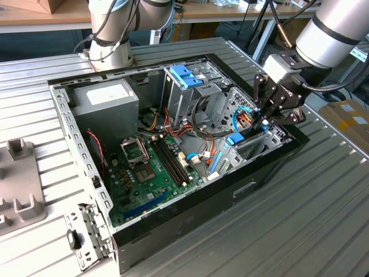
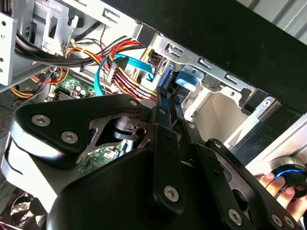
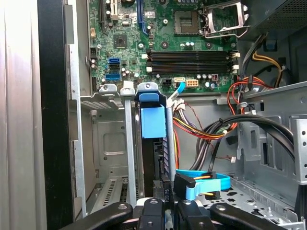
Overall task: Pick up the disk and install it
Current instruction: 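Insert the first disk wire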
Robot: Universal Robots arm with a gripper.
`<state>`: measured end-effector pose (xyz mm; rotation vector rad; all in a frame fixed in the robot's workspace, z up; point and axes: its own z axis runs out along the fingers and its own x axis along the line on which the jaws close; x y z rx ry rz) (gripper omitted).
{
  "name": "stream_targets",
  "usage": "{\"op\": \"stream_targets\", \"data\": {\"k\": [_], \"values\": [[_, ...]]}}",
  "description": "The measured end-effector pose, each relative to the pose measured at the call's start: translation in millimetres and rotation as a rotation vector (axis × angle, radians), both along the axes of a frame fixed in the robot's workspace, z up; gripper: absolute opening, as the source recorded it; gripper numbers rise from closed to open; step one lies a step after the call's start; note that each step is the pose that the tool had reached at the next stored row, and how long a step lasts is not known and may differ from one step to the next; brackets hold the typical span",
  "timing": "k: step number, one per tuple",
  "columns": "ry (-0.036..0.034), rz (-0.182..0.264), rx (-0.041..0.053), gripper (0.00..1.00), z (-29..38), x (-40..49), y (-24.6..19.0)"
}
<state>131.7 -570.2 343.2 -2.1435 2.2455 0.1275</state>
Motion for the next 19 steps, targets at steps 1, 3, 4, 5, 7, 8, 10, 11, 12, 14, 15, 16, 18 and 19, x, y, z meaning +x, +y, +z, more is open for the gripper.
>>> {"op": "stream_targets", "data": {"k": [1, 3, 4, 5, 7, 8, 10, 11, 12, 14, 15, 16, 18, 19], "values": [[0.0000, 0.000, -0.0001, 0.17, -0.2, 0.0, -0.1], [0.0000, 0.000, 0.0001, 0.17, -0.9, 0.0, -0.4], [0.0000, 0.000, 0.0000, 0.17, -1.3, 0.0, -0.5], [0.0000, 0.000, 0.0004, 0.17, -2.2, 0.0, -0.6], [0.0000, 0.000, 0.0001, 0.17, -3.1, 0.0, -0.9], [0.0000, 0.000, 0.0001, 0.17, -3.7, 0.0, -1.1], [0.0001, 0.000, -0.0001, 0.17, -4.4, 0.0, -1.5], [0.0001, 0.000, -0.0002, 0.17, -5.1, 0.0, -1.8], [0.0000, 0.000, -0.0003, 0.17, -5.5, -0.1, -1.9], [0.0000, 0.000, -0.0003, 0.17, -6.9, -0.1, -2.2], [0.0000, 0.000, -0.0002, 0.17, -7.8, -0.2, -2.2], [-0.0001, 0.000, -0.0003, 0.17, -8.1, -0.3, -2.2], [0.0000, 0.000, -0.0002, 0.17, -8.6, -0.5, -2.3], [0.0000, 0.000, -0.0001, 0.17, -8.7, -0.6, -2.4]]}}
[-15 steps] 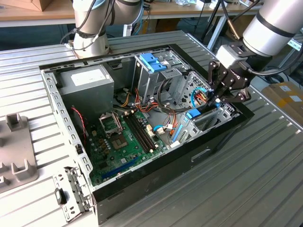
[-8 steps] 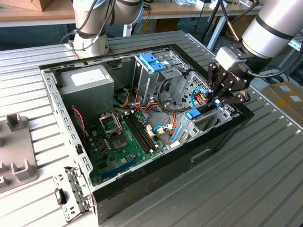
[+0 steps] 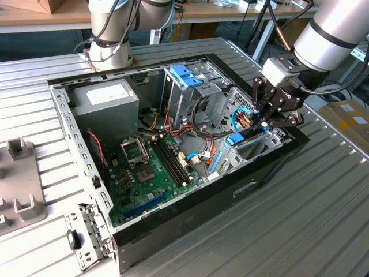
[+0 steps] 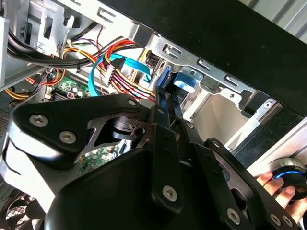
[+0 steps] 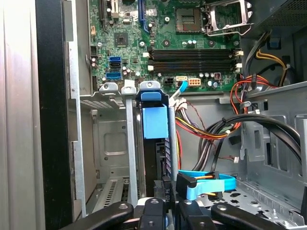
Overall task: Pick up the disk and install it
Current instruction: 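Insert the first disk wire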
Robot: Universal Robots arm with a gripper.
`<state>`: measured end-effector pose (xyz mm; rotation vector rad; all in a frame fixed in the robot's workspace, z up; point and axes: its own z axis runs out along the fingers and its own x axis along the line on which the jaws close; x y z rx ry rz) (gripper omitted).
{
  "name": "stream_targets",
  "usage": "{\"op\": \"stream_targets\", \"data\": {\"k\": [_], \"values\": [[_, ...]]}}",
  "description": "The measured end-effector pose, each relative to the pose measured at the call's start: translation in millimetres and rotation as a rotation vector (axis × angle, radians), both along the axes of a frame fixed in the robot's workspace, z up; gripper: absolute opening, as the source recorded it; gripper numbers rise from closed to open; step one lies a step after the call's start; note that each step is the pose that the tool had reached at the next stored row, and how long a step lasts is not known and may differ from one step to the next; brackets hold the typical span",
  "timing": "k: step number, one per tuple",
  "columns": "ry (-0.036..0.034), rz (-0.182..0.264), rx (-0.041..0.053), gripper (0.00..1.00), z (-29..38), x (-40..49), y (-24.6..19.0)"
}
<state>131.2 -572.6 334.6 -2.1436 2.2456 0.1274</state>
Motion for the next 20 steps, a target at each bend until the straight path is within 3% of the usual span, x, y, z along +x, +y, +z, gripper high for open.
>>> {"op": "stream_targets", "data": {"k": [7, 8, 11, 20], "values": [[0.0000, 0.000, 0.0015, 0.18, -1.1, -0.3, -0.4], [0.0000, 0.000, 0.0002, 0.24, -0.6, -0.4, -0.5], [0.0000, 0.000, 0.0004, 0.24, 0.1, -0.5, -0.7], [0.0000, 0.000, 0.0011, 0.24, 17.8, -0.5, -0.6]]}}
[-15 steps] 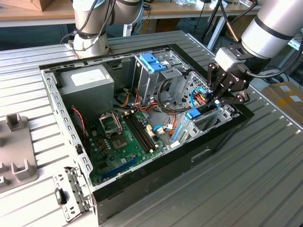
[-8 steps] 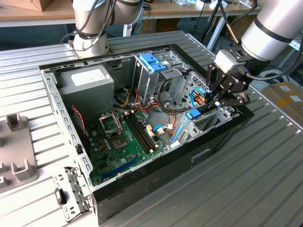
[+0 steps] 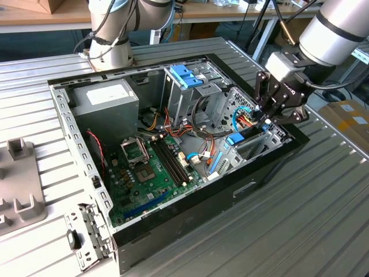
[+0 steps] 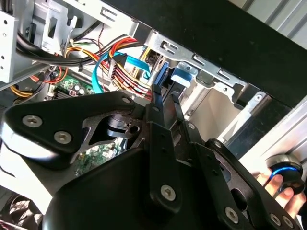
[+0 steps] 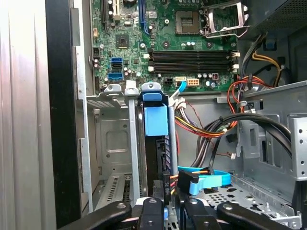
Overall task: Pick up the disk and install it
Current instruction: 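Insert the first disk wire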
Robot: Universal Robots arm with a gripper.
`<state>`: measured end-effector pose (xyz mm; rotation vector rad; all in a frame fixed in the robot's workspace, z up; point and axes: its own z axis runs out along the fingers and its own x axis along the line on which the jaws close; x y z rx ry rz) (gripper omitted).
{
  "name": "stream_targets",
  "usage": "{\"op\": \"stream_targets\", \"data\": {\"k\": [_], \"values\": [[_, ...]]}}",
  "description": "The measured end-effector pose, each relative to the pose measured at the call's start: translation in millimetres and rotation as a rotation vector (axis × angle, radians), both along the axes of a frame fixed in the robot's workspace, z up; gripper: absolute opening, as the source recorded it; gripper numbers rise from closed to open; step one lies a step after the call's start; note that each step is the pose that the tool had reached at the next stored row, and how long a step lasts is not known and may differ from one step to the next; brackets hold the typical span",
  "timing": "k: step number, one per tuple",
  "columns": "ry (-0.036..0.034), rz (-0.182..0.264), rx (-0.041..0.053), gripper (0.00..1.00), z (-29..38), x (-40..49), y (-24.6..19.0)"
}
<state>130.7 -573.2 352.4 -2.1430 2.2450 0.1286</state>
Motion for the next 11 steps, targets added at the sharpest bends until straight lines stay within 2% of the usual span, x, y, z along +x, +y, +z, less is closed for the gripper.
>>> {"op": "stream_targets", "data": {"k": [7, 9, 11], "values": [[0.0000, 0.000, 0.0003, 0.23, 6.8, 0.0, 1.1], [0.0004, 0.000, -0.0001, 0.10, 7.0, 0.5, 1.1], [0.0034, 0.001, 0.0000, 0.10, 7.0, 3.5, 1.1]]}}
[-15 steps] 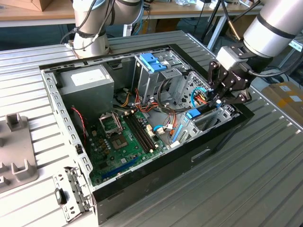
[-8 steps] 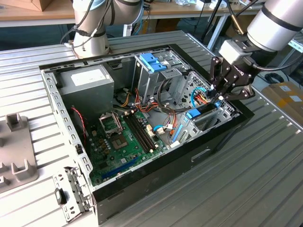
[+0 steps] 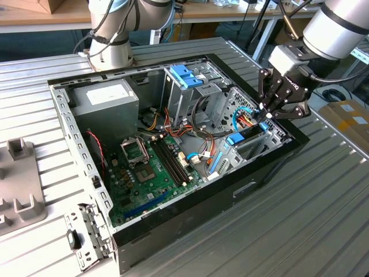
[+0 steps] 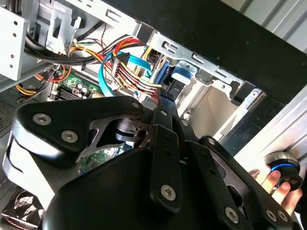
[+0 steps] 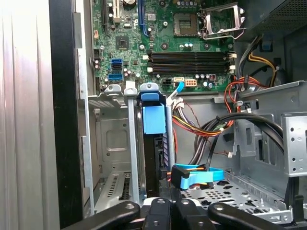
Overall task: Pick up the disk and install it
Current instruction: 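Insert the first disk wire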
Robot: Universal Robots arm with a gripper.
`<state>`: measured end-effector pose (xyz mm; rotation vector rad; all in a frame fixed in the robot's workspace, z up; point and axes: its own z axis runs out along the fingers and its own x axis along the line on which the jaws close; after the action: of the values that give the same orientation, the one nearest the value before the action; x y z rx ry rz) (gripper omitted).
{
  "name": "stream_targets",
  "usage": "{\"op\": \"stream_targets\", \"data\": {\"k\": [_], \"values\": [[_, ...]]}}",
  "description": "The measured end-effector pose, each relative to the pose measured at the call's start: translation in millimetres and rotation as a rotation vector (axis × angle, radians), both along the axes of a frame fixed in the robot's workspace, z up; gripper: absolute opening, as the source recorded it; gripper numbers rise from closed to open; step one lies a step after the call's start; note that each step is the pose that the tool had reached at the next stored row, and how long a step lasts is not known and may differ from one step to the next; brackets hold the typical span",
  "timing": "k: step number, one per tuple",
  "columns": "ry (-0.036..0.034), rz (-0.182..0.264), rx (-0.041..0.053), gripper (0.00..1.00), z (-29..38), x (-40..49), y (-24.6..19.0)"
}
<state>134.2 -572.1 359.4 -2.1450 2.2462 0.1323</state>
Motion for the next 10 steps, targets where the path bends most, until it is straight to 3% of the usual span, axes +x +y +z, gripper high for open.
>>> {"op": "stream_targets", "data": {"k": [2, 7, 10], "values": [[0.0039, 0.000, 0.0001, 0.10, 0.0, 3.6, 0.0], [0.0262, 0.001, 0.0000, 0.10, 0.0, 24.4, 0.1], [0.0313, 0.001, 0.0001, 0.10, 0.0, 29.3, 0.1]]}}
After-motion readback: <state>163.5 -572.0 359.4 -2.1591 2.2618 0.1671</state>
